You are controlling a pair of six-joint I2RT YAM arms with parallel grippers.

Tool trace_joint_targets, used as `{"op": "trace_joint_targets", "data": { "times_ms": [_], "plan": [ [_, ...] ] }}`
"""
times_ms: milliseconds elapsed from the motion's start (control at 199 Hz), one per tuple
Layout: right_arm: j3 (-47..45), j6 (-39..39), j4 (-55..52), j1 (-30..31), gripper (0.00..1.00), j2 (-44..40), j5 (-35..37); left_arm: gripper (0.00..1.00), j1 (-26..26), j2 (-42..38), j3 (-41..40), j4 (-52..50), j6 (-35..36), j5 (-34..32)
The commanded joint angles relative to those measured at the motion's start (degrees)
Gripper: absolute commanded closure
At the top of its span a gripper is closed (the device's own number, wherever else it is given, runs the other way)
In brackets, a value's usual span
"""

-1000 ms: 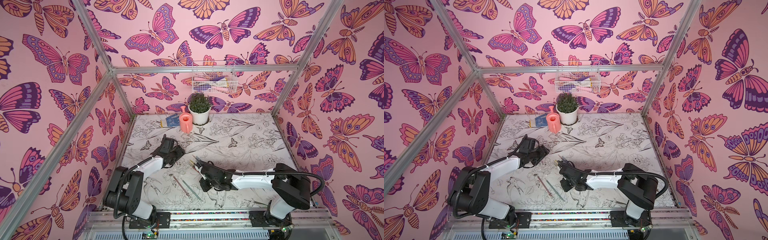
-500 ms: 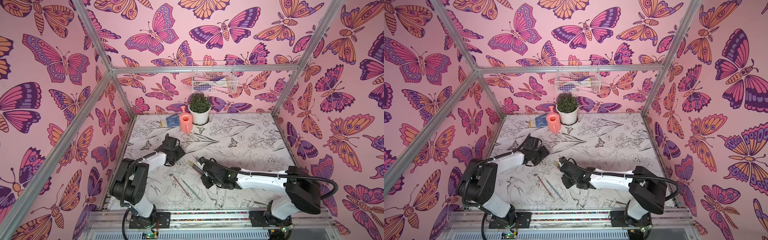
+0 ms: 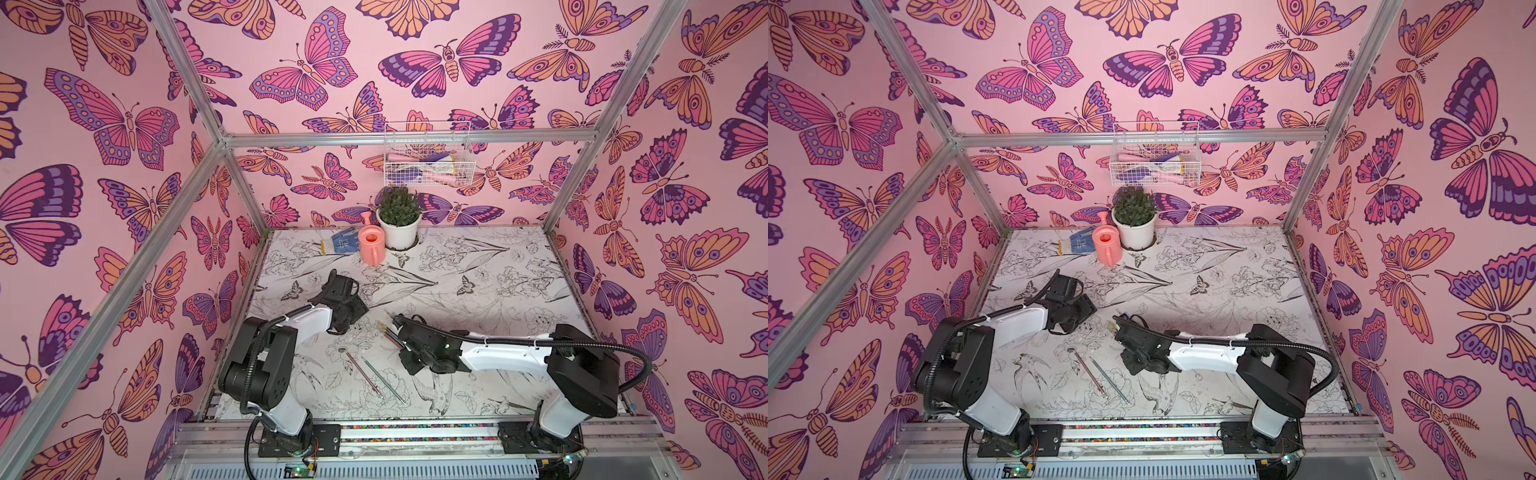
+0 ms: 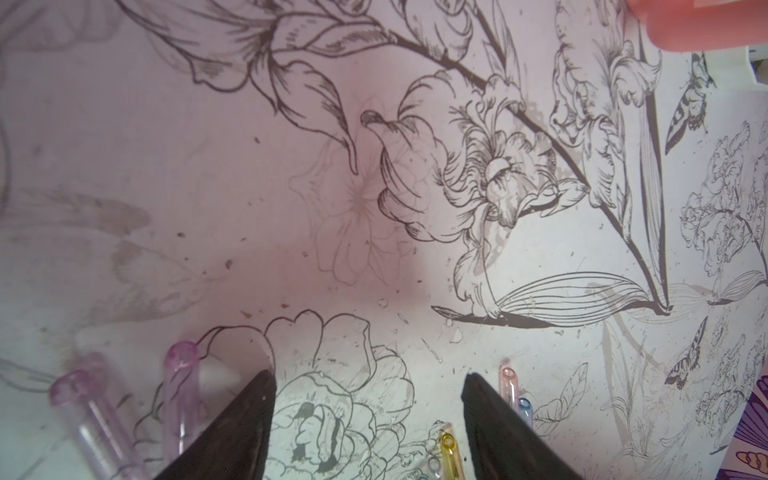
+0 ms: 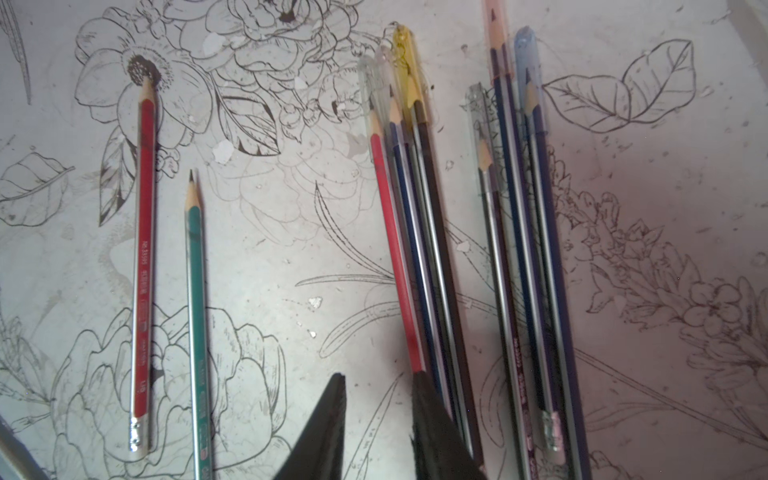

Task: Remove the protective cover of the pencils
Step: Pick up the pencil from the center of the board.

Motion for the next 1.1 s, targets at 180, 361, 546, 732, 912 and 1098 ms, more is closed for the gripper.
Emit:
{"op": "trace_joint_targets", "data": {
  "times_ms": [180,361,546,732,912,1098],
  "plan": [
    [2.75,-0.94,-2.11,-0.83,0.69,3.59,-0.05,0.27,0.65,-1.06,-0.97,-3.23,0.47,-1.67],
    [3.28,-1.03,-2.12,-0.85,0.69,4.65,-0.68,0.27,0.81,-2.04,-1.13,-5.1,0.06,-3.92],
    [3.89,-1.13,-2.37,-0.93,0.69,5.47,-0.75,0.27,1.25,-3.13,-2.23,-5.64,-0.25,-6.34],
    [4.47,-1.27,-2.85,-0.94,0.69,5.64,-0.23,0.27,1.96,-2.77,-2.31,-5.71,-0.25,-5.75],
    [4.82,-1.1,-3.17,-1.41,0.69,5.98,0.54,0.27,2.18,-3.0,-2.15,-5.7,-0.16,-5.47],
    [5.24,-0.76,-3.26,-1.64,0.69,7.69,0.19,0.27,2.23,-3.12,-1.92,-5.75,0.0,-5.02]
  ]
}}
